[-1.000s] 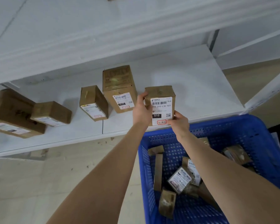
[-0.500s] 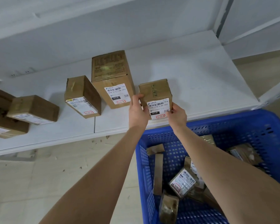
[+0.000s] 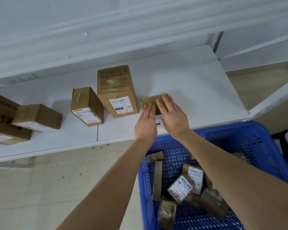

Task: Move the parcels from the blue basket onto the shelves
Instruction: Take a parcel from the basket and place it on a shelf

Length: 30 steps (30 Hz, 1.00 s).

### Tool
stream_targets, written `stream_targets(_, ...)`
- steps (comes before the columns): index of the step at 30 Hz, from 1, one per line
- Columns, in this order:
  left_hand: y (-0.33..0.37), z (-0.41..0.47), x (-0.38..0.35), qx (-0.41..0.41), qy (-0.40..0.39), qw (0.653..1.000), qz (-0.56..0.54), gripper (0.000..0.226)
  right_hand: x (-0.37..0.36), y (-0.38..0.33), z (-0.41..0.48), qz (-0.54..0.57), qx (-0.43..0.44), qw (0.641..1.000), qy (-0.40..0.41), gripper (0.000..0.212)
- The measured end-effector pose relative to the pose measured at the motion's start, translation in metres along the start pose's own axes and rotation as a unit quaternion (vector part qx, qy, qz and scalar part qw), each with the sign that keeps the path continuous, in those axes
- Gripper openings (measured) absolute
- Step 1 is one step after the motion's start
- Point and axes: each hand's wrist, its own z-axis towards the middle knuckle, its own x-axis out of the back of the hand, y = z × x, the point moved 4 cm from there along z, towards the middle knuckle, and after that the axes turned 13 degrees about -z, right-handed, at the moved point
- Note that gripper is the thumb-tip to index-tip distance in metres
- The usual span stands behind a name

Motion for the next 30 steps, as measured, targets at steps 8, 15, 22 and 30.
stream_targets(8,0.0,0.0,-0.012,0.021,-0.076,0.993,0.091,0.087,-0.013,-0.003,0.006,-0.041,-0.009,0.995,-0.095,0.063)
stream_targets(15,-0.006,0.016,-0.009,0.006,-0.066,0.995,0.074,0.079,-0.018,-0.003,0.023,-0.031,-0.027,0.995,-0.091,0.064)
stream_targets(22,-0.014,0.045,-0.004,-0.006,-0.048,0.997,0.067,0.069,-0.025,0.0,0.053,-0.027,-0.036,0.997,-0.068,0.06)
stream_targets(30,-0.018,0.072,0.001,-0.01,-0.036,0.997,0.075,0.069,-0.026,0.006,0.078,-0.013,-0.036,0.998,-0.052,0.061)
